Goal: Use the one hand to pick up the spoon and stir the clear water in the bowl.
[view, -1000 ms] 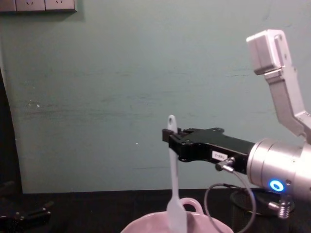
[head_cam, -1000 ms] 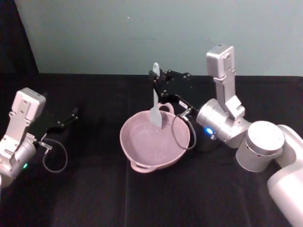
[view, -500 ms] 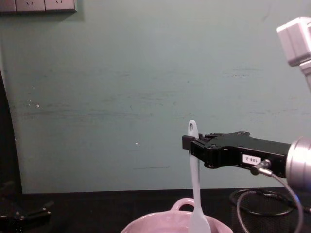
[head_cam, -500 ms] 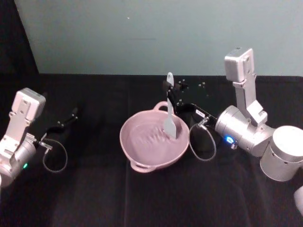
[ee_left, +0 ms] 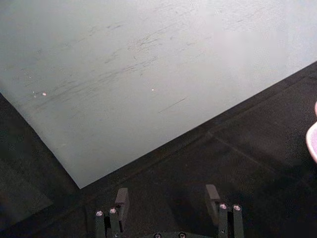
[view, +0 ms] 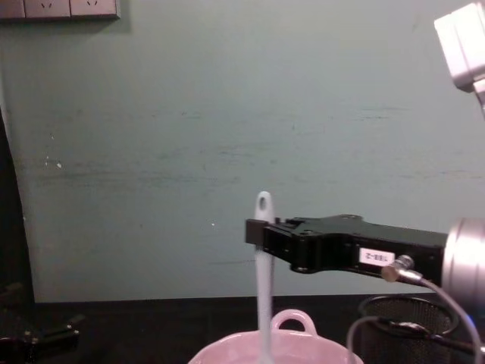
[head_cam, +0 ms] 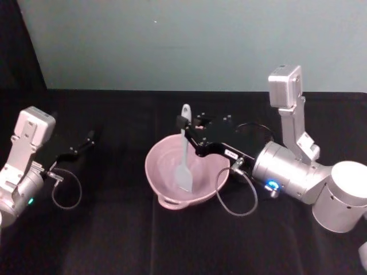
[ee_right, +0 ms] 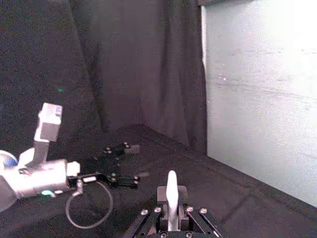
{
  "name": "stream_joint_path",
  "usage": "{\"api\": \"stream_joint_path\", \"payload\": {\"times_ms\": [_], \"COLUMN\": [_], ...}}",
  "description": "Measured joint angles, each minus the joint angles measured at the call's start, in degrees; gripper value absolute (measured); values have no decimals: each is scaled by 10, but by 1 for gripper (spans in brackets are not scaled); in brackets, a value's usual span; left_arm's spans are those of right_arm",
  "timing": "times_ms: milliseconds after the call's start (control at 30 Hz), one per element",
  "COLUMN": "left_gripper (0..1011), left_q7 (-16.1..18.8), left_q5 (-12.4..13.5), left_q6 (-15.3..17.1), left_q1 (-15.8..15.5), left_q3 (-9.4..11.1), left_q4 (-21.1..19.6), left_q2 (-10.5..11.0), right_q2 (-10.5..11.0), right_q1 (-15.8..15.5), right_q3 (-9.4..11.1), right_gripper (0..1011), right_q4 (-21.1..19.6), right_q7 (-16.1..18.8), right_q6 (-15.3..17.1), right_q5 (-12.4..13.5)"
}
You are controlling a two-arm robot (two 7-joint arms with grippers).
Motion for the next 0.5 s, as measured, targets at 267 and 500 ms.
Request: {"api": "stream_joint_path", "payload": {"times_ms": [267, 500], "left_gripper": [1011, 1011], "left_q7": [0, 0], "left_q5": [0, 0], "left_q6": [0, 0], "left_q1": [0, 0], "left_q3": [0, 0], "left_q4": [0, 0], "left_q2": [0, 0], "right_q2": [-18, -43], "right_q1": [25, 54], "right_q3": [-25, -39], "right_gripper": [114, 114], "right_q4": [32, 82], "right_q7": [3, -3], "right_q6": [-10, -37], "right_q5": [10, 2]}}
